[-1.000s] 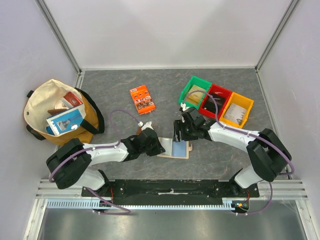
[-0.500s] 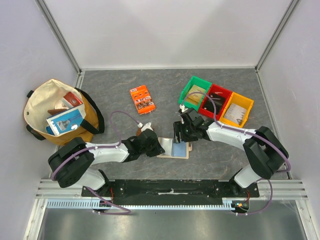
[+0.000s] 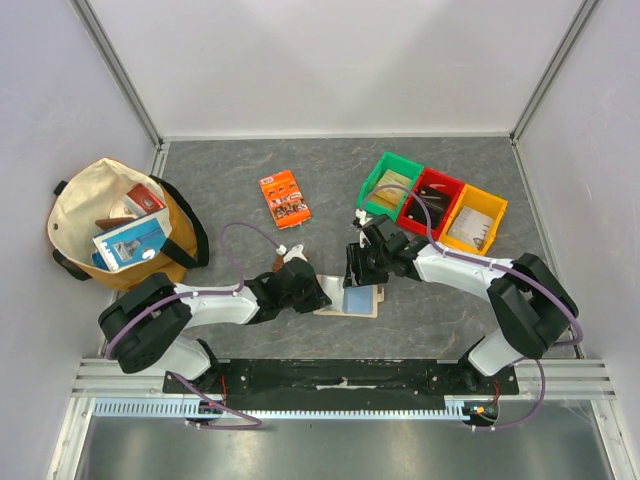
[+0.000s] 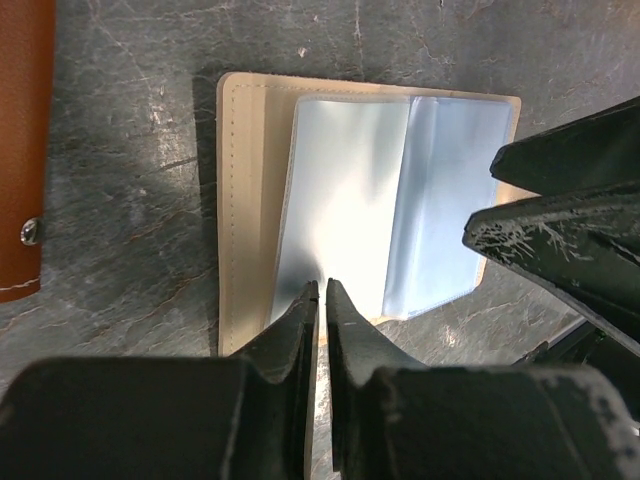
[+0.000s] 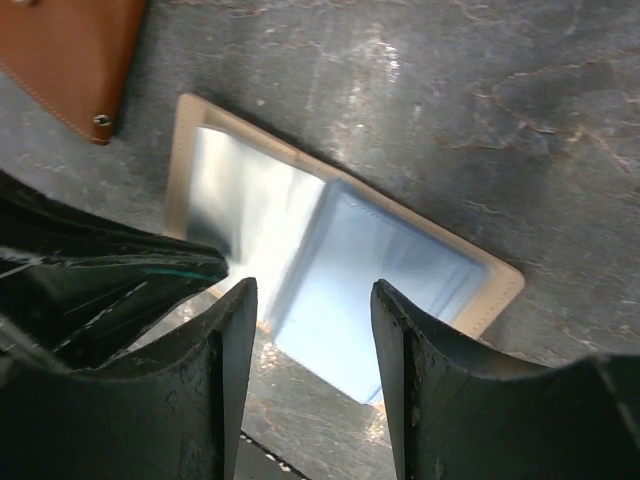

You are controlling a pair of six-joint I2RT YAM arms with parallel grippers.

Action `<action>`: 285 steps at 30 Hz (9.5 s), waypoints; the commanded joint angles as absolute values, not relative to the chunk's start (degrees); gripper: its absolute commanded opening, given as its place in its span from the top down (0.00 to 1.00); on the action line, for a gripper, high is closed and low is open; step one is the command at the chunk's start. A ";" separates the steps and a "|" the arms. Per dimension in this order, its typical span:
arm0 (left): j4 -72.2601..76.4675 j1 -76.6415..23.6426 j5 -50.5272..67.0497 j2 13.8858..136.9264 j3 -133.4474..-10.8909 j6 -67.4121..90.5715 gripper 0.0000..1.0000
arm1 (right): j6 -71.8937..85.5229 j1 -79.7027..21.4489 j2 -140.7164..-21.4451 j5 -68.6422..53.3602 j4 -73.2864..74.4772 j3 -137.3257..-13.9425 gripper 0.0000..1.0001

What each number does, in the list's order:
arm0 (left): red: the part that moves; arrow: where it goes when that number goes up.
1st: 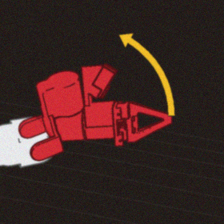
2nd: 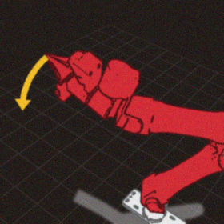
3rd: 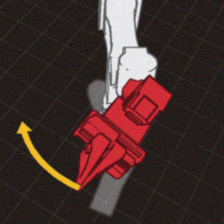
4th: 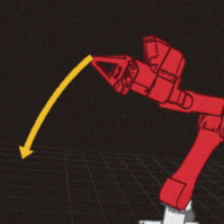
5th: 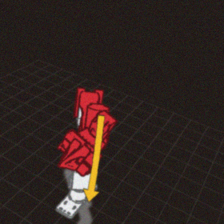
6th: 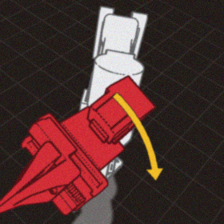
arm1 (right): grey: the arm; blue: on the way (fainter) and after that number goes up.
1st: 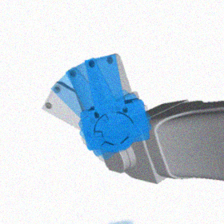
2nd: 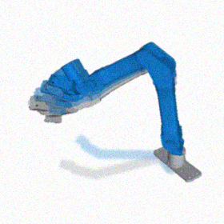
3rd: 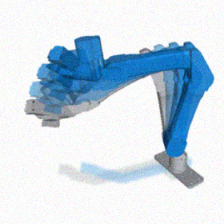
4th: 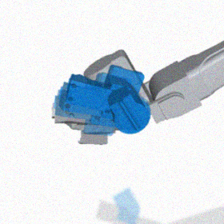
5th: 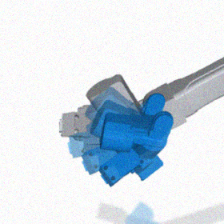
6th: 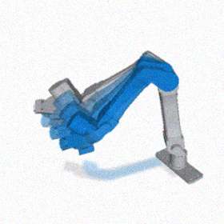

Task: Take the credit cards out of the card holder
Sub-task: Remove the credit card from the card holder.

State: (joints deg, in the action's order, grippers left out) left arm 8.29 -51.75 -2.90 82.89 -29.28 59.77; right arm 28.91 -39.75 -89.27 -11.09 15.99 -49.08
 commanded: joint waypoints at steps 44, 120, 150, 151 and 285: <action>8.88 -51.50 -3.17 84.29 -27.95 61.17 0.88 | 33.57 -40.17 -91.49 -11.24 11.35 -46.85 0.38; 3.87 -51.50 -4.13 79.45 -27.95 60.21 0.83 | 30.15 -41.57 -87.36 -8.70 11.95 -47.64 0.50; 9.49 -51.59 -1.41 84.64 -27.60 62.31 0.84 | 30.50 -41.92 -89.21 -6.76 13.54 -47.72 0.42; 9.75 -51.59 -1.23 84.81 -27.51 62.23 0.84 | 30.76 -41.92 -89.21 -7.20 13.10 -47.72 0.43; 3.52 -51.77 -5.36 76.65 -26.72 59.24 0.78 | 35.42 -45.44 -88.06 -21.18 4.31 -52.82 0.50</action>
